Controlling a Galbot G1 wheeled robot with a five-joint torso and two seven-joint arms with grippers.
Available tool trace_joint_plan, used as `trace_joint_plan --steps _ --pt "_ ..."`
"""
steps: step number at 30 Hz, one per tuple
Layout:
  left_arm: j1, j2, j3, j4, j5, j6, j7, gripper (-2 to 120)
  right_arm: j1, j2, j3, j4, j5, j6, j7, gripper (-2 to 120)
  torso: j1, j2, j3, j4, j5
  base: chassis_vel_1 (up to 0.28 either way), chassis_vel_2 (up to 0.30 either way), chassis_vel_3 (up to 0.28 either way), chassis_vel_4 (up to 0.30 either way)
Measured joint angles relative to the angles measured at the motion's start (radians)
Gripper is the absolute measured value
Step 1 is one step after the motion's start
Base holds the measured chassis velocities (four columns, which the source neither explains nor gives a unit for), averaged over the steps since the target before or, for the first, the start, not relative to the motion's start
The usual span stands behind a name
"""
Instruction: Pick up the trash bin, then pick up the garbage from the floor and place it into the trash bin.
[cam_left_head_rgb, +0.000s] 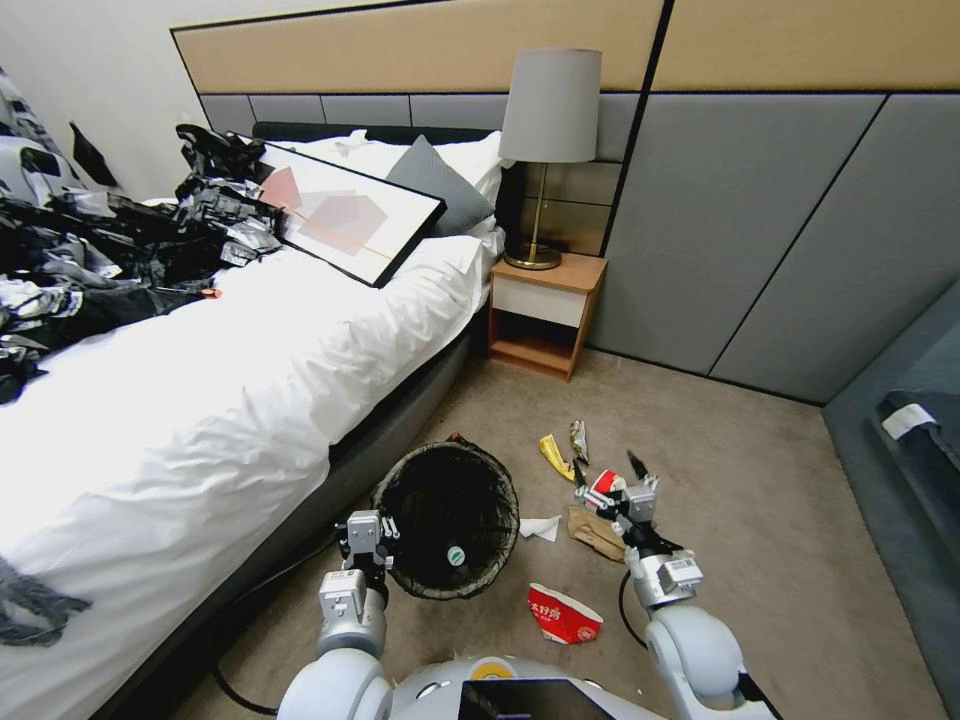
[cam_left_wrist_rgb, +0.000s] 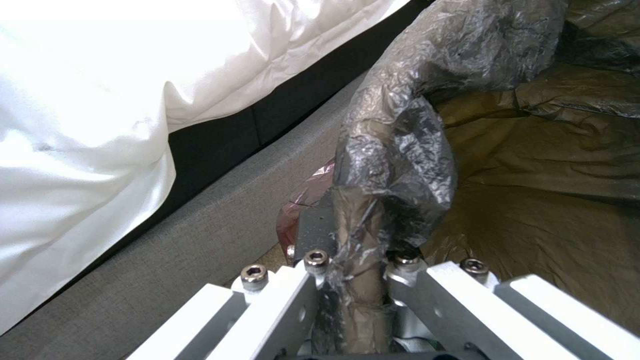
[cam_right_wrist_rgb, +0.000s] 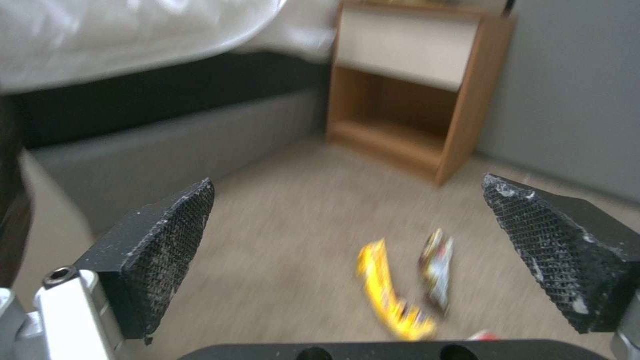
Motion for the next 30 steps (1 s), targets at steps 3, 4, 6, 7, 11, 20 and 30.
trace_joint_plan --steps 3,4,6,7,11,20,30 --pt "-0.001 0.0 0.001 0.002 0.0 0.0 0.0 0 -0.023 -0.057 -0.005 0.003 0.05 -0.058 -0.017 100 0.0 0.0 0.0 0.0 0.0004 0.0 0.0 0.0 0.0" --pt "-0.002 0.0 0.002 0.004 0.0 0.0 0.0 0 -0.035 -0.092 -0.005 0.003 0.073 -0.081 -0.031 100 0.0 0.0 0.0 -0.0001 0.0003 0.0 0.0 0.0 0.0" --pt "-0.002 0.0 0.003 0.005 0.0 0.0 0.0 0 -0.051 -0.137 -0.006 0.002 0.091 -0.104 -0.038 100 0.0 0.0 0.0 0.0001 0.0005 0.0 0.0 0.0 0.0" --pt "-0.003 -0.001 0.006 0.008 0.0 0.0 0.0 0 -0.073 -0.231 -0.008 -0.008 0.11 -0.125 -0.049 100 0.0 0.0 0.0 0.0004 -0.0006 0.0 0.0 0.0 0.0" --pt "-0.004 -0.004 0.01 0.012 0.001 0.0 -0.001 0 -0.096 -0.311 -0.021 -0.069 0.102 -0.113 -0.101 100 0.0 0.0 0.0 0.0002 0.0001 0.0 0.0 0.0 0.0" --pt "-0.001 -0.004 0.011 0.012 0.004 0.0 -0.001 0 -0.113 -0.364 -0.034 -0.18 0.065 -0.066 -0.186 100 0.0 0.0 0.0 0.0 0.0 0.0 0.0 0.0 0.0" --pt "-0.001 -0.001 0.016 0.01 0.007 -0.001 -0.002 0 -0.029 -0.398 -0.042 -0.335 0.051 -0.044 -0.395 100 0.0 0.0 0.0 0.0001 0.0001 0.0 0.0 0.0 0.0"
